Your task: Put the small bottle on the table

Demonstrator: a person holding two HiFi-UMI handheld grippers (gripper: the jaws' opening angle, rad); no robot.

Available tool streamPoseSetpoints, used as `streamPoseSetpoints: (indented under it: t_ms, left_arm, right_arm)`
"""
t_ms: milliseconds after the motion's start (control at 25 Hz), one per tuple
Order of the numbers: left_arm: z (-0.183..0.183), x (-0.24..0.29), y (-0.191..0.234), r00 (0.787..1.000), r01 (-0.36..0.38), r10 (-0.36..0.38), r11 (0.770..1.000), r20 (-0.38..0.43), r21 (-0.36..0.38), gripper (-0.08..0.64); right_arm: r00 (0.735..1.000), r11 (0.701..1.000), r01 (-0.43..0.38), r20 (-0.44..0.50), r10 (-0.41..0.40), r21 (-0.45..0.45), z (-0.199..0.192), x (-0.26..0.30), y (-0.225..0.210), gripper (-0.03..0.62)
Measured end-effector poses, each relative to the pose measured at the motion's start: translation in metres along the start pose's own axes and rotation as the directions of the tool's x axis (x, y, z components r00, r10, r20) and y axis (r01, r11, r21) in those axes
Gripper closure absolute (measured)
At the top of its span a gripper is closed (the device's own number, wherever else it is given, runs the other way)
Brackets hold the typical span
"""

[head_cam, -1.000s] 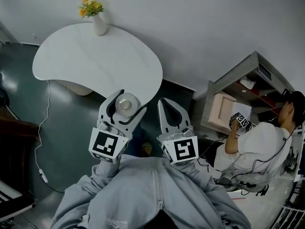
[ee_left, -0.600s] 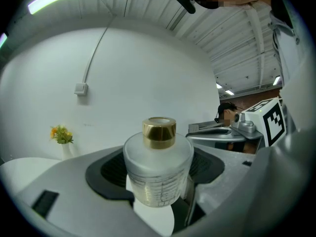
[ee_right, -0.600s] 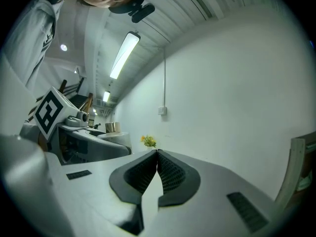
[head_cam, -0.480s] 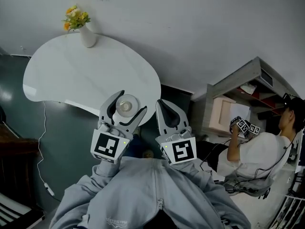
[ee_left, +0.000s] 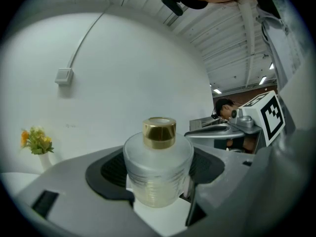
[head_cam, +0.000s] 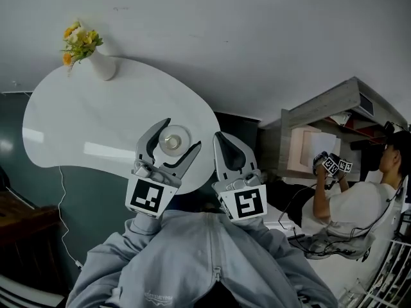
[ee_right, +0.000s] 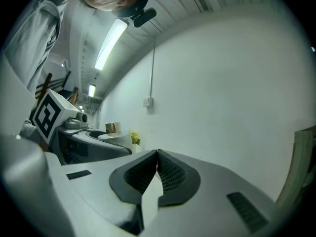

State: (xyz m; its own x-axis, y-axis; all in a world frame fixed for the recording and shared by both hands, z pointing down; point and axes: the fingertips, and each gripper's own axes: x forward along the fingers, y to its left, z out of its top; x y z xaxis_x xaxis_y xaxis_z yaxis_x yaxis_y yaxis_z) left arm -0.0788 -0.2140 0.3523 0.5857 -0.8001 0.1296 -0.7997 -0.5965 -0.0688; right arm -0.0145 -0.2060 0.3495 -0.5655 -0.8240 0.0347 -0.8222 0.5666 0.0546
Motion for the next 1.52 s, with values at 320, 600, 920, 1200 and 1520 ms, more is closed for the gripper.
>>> streamPoseSetpoints:
  t_ms: [320, 600, 920, 1200, 1520]
  left_arm:
    - [-0.018, 0.038, 0.011, 0.994, 0.11, -0.11, 0.994, -0.006, 0.027, 0.222]
    - [-0.047, 0.071, 0.009, 0.985, 0.167, -0.164, 0.984, -0.053, 0.059, 0.222]
    - [-0.083, 0.106, 0.02, 0.985, 0.147, -0.143, 0.989, -0.1, 0.033, 0.222]
    - [-0.116, 0.134, 0.032, 0.985, 0.139, -0.135, 0.99, -0.105, 0.032, 0.222]
    - [-0.161, 0.158, 0.044, 0.982, 0.125, -0.123, 0.992, -0.145, 0.008, 0.222]
  right_arm:
    - [0.997, 0.997, 0.069, -0.038, -0.067, 0.035, -0.016, 0.022, -0.015, 0.566]
    - [0.994, 0.994, 0.089, -0.071, -0.084, 0.071, -0.042, 0.036, -0.034, 0.566]
    - [0.994, 0.997, 0.053, -0.097, -0.046, 0.063, -0.085, 0.061, -0.052, 0.566]
    - [0.993, 0.997, 0.034, -0.119, -0.025, 0.071, -0.118, 0.082, -0.066, 0.565]
    - [0.988, 0.996, 0.013, -0.155, 0.001, 0.087, -0.159, 0.099, -0.074, 0.566]
